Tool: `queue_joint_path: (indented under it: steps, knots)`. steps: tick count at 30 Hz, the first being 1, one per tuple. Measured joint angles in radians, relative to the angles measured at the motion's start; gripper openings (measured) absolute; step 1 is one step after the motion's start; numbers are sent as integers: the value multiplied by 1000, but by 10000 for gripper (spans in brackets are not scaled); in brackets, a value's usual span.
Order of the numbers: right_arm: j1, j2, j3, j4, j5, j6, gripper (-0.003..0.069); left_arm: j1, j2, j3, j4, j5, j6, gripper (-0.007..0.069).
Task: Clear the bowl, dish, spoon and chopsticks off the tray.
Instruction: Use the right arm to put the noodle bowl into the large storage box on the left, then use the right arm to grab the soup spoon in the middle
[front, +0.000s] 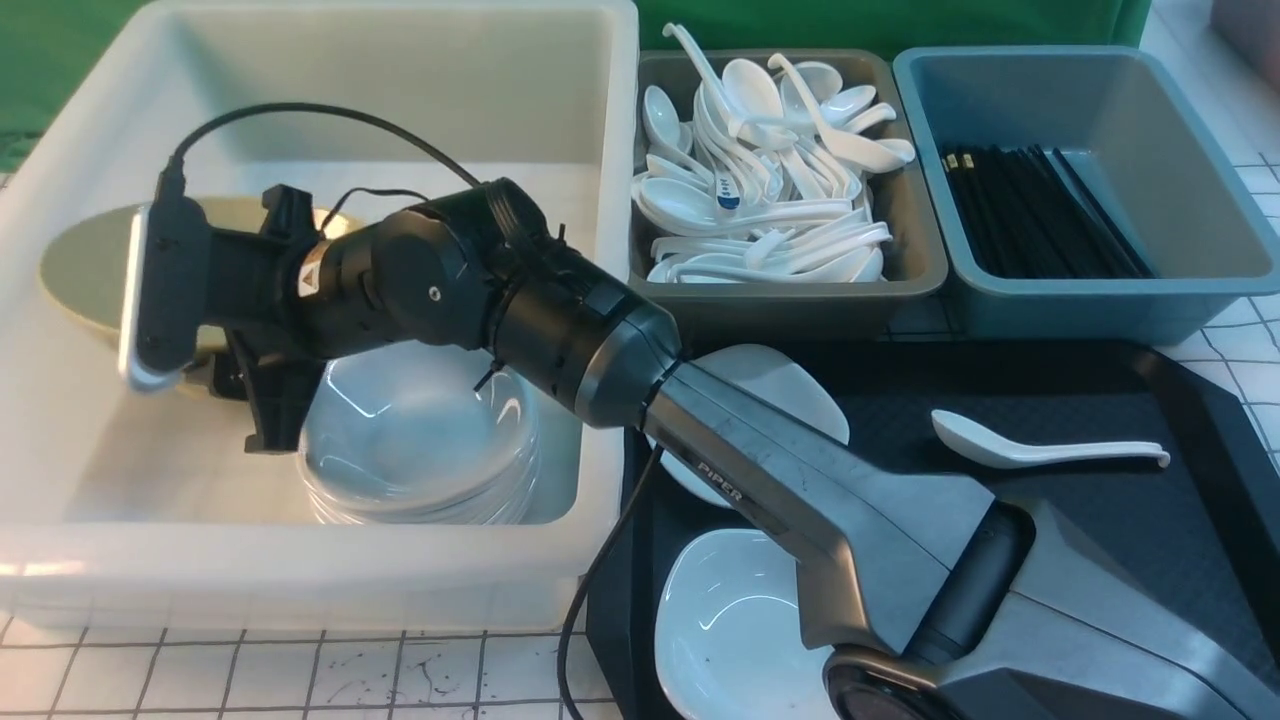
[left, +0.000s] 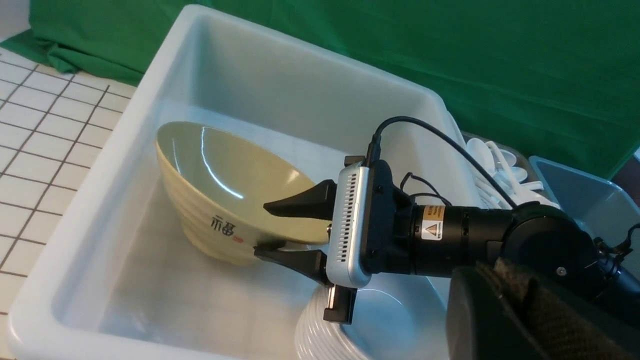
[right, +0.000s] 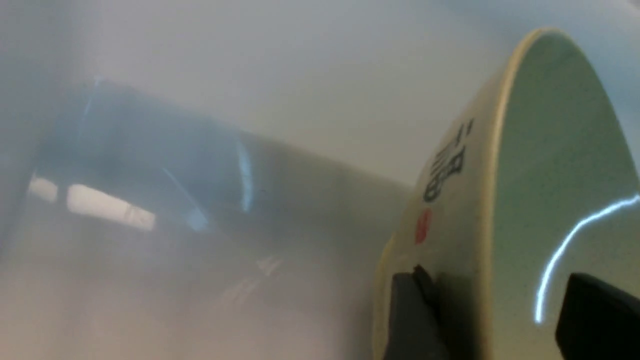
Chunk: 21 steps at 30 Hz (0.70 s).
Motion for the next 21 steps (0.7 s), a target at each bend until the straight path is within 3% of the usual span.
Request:
queue_joint_path:
  steps: [7,13,17,21]
  knots:
    - [15,-91,-2,-39,126,39,398,0,0,0,-2,-9,0,0]
    - [15,-226,-2,-154,361,230,389,0,0,0,-39,-35,4,0]
    - [15,-320,-6,-274,539,358,340,0,4,0,-131,-69,69,0]
    - [15,-384,-8,-338,542,455,253,0,48,0,-256,-76,166,0]
